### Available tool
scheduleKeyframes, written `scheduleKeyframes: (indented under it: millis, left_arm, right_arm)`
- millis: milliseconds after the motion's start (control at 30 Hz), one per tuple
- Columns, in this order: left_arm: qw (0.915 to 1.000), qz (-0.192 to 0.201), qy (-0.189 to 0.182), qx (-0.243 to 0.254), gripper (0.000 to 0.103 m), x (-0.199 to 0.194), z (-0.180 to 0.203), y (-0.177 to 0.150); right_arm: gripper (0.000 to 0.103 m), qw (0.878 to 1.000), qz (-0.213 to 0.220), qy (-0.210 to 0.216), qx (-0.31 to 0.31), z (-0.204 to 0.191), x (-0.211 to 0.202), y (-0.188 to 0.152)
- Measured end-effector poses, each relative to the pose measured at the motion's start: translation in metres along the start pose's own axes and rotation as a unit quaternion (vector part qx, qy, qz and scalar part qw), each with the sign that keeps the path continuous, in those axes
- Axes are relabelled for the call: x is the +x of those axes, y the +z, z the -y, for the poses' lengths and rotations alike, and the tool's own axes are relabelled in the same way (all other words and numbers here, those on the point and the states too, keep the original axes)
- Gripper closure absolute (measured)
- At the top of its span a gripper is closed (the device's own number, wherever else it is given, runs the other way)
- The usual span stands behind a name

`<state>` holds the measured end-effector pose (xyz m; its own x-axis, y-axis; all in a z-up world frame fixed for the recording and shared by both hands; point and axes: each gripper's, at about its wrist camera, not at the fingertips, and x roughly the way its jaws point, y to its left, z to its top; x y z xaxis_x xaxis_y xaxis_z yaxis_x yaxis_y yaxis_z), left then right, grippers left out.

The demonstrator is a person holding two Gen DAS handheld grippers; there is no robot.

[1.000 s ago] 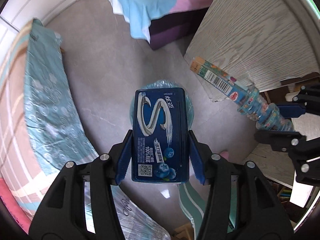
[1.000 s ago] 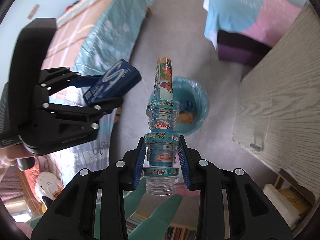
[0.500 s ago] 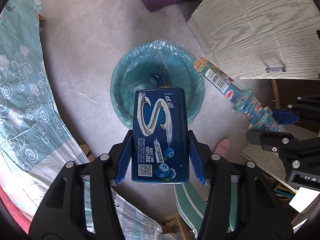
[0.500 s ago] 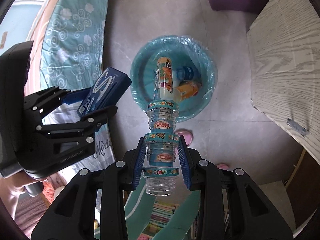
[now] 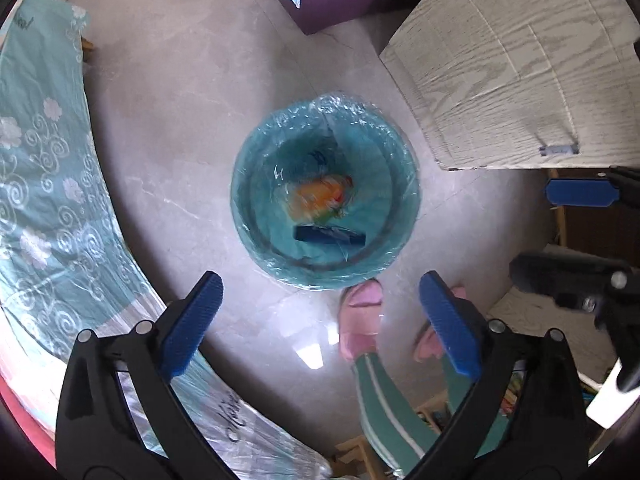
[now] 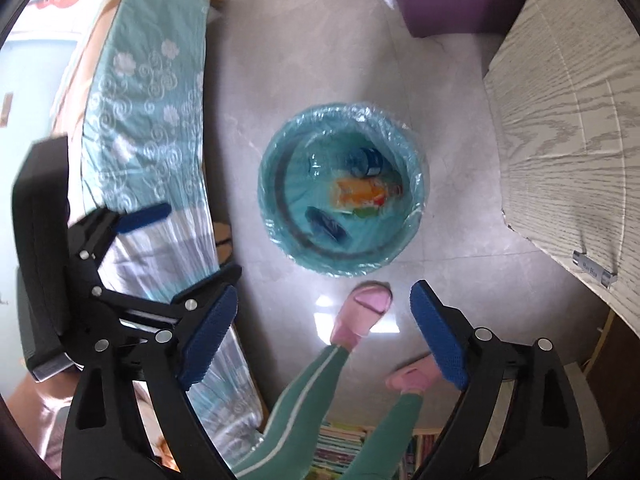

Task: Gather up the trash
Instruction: 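Swing both open tools back toward the remaining items on the table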

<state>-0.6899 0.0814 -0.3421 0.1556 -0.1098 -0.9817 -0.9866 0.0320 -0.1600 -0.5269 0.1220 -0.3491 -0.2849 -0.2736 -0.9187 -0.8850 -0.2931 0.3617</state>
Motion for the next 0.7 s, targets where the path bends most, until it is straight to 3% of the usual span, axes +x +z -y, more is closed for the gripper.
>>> scheduleKeyframes:
  millis: [333,500,700]
  left_arm:
    - [0.9997,0.023,-0.001,-0.009,0.007,-0.018,-0.004,-0.001]
    - [0.9993,0.037,0.003,-0.004,0.007,-0.036,0.000,-0.003]
    - [0.9983,0.058,-0.010,0.001,0.007,-0.071,0.012,-0.014]
  right_arm:
    - [0.013,0.999,0.031,0.010,0.031,0.003,-0.023,-0.002]
    - [0.013,0.998,0.063,0.017,0.001,-0.015,-0.048,-0.008]
    - [0.013,0.992,0.114,-0.005,-0.052,-0.047,-0.098,-0.026]
